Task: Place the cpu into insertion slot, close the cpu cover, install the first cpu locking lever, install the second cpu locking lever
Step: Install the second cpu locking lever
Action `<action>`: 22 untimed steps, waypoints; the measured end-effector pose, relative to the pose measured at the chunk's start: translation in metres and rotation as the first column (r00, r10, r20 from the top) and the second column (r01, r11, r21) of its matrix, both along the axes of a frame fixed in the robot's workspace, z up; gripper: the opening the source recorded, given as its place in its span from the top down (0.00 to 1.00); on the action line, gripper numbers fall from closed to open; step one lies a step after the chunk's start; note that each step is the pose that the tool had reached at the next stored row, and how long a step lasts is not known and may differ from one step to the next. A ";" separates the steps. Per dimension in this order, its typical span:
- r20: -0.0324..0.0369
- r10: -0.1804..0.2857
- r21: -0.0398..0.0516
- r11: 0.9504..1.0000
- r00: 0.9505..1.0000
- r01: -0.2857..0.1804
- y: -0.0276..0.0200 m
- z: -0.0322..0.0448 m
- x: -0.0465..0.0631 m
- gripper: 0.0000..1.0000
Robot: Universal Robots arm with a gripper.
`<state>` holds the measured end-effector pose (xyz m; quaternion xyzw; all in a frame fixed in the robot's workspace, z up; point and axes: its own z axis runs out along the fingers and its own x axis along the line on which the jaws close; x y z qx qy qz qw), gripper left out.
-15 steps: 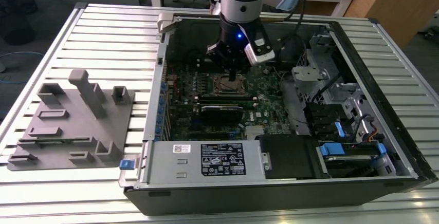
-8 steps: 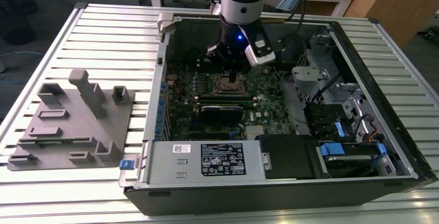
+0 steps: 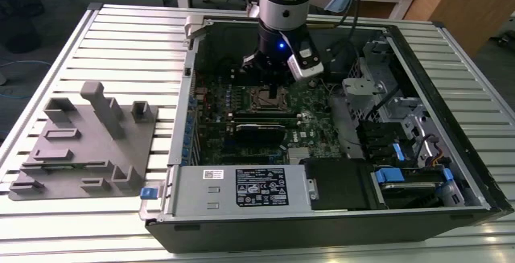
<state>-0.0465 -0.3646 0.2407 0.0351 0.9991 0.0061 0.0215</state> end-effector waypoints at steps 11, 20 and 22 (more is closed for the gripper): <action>0.001 0.001 0.000 1.000 1.000 -0.001 -0.0092 -0.0019 -0.008 0.90; 0.001 0.001 0.000 1.000 1.000 -0.001 -0.0122 -0.0027 -0.011 0.90; 0.002 0.001 0.000 1.000 1.000 -0.001 -0.0128 -0.0029 -0.012 0.90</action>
